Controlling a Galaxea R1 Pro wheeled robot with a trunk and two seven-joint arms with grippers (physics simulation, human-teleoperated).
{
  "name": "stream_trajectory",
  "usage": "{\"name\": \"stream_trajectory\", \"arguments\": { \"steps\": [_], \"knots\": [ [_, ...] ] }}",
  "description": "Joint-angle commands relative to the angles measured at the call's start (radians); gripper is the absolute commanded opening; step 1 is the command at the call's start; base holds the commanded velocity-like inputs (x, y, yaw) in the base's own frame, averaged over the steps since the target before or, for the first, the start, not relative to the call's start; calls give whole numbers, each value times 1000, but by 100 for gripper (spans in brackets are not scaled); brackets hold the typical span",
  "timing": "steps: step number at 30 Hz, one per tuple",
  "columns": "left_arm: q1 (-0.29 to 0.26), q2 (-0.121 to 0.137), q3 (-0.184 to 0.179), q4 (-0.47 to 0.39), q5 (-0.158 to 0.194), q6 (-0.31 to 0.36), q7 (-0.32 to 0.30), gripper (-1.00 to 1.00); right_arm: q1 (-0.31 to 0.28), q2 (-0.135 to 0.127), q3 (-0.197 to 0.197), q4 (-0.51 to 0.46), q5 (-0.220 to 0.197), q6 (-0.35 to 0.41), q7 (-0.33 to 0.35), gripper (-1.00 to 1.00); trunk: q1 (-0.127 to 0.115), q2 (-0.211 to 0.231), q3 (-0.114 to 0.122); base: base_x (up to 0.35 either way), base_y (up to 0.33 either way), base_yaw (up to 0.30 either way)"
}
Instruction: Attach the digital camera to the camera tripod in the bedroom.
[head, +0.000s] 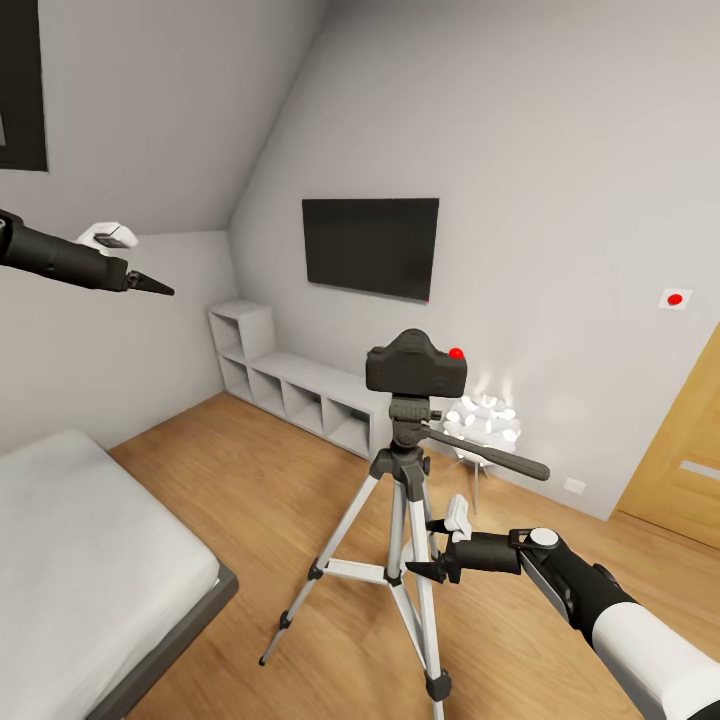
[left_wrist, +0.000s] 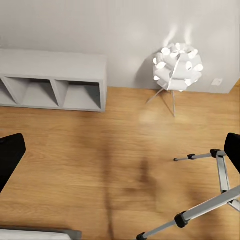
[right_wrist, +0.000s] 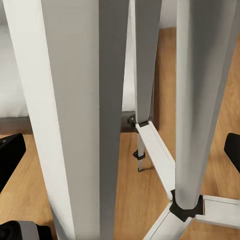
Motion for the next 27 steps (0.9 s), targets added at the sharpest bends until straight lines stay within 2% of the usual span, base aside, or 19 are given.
{"name": "stream_trajectory", "arguments": {
  "steps": [1, 21, 27],
  "knots": [
    [-1, 0, 0, -1, -7, 9, -8, 100, -2, -1, 8, 1, -5, -10, -2, 100, 1, -2, -2, 0, 0, 0],
    [2, 0, -1, 22, -7, -1, -12, 100, -2, -1, 9, 1, -5, -35, 5, 100, 1, -2, -2, 0, 0, 0],
    [2, -2, -1, 37, -7, -27, -11, 100, -2, -2, 9, 1, -5, -38, 6, 100, 1, -2, -2, -121, 0, 0]
  ]
}}
